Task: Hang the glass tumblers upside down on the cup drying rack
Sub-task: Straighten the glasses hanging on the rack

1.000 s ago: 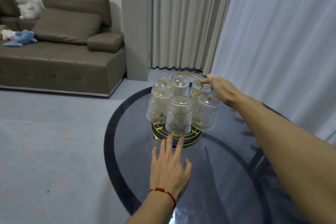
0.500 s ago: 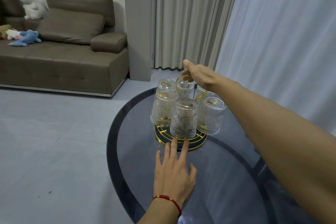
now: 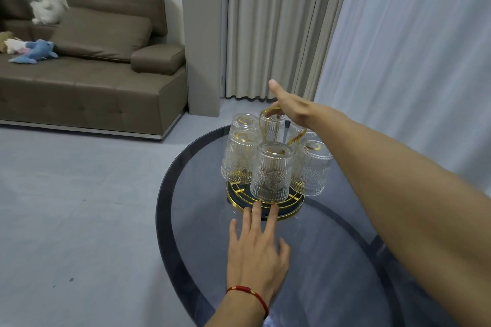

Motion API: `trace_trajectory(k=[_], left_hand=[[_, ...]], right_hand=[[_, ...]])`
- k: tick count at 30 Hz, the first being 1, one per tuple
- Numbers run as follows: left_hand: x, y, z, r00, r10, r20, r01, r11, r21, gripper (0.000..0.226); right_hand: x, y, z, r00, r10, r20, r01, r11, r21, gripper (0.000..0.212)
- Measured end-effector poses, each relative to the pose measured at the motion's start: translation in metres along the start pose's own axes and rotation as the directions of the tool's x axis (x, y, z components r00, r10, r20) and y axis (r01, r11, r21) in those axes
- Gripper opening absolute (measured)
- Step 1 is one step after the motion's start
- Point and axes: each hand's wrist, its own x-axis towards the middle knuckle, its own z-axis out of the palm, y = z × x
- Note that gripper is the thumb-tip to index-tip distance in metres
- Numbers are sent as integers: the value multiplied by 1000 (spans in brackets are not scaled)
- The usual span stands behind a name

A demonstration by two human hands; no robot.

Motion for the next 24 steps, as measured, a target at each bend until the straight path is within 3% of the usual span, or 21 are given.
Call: trace_trajectory(k=[24], left_hand=[[1,0,1,1000,6,-10,-7,1000,-24,67]], right_hand=[[8,3,-2,999,2,37,-1,1000,-24,106]])
